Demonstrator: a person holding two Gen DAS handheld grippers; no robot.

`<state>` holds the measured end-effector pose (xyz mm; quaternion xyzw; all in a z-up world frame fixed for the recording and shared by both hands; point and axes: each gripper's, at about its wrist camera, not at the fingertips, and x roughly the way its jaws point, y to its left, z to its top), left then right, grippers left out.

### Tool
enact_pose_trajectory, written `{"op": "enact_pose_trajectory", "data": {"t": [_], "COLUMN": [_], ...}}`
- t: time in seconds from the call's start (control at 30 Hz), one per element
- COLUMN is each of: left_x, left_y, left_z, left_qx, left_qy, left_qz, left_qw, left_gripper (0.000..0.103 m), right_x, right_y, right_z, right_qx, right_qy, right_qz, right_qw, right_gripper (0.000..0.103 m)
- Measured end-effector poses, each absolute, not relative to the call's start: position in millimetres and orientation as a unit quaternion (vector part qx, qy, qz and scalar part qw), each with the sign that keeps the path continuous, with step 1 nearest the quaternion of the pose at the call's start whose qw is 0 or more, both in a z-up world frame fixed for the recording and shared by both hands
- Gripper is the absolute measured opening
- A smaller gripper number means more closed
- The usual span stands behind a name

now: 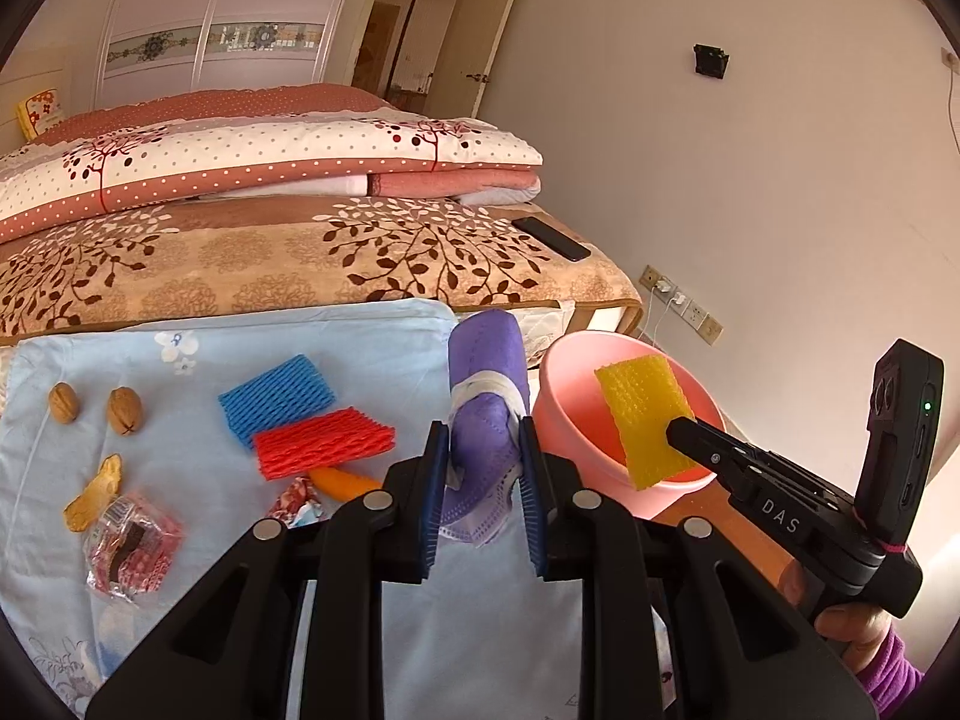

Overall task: Collect trash
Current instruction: 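Carry the purple cloth and yellow foam net over the pink bucket, then open both tools to drop the cloth and net into the bucket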

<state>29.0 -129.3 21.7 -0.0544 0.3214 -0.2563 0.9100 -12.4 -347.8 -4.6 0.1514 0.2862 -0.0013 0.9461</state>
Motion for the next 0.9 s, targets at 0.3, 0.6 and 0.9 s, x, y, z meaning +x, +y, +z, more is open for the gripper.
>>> {"op": "enact_pose_trajectory", "data": {"t": [0.3, 0.6, 0.9], "left_x": [44, 58, 74], "left_y": [-196, -250, -278], "left_z": [18, 1, -20], "left_qx": [-0.030, -0.009, -0.003], "left_qy": [0.326, 0.348, 0.372], "left_qz": [-0.299, -0.323, -0.317], "left_qw": [0.896, 0.880, 0.873], "left_gripper": [0.023, 0.023, 0.023], "right_x": [-16, -13, -2], "right_y": [-399, -431, -448], "right_z": [-14, -30, -44], "right_qx": [0.163, 0.172, 0.175], "right_qy": [0.271, 0.274, 0.284], "right_qz": [-0.061, -0.090, -0.103], "right_qw": [0.947, 0.942, 0.937], "right_gripper": [0.009, 0.010, 0.010]}}
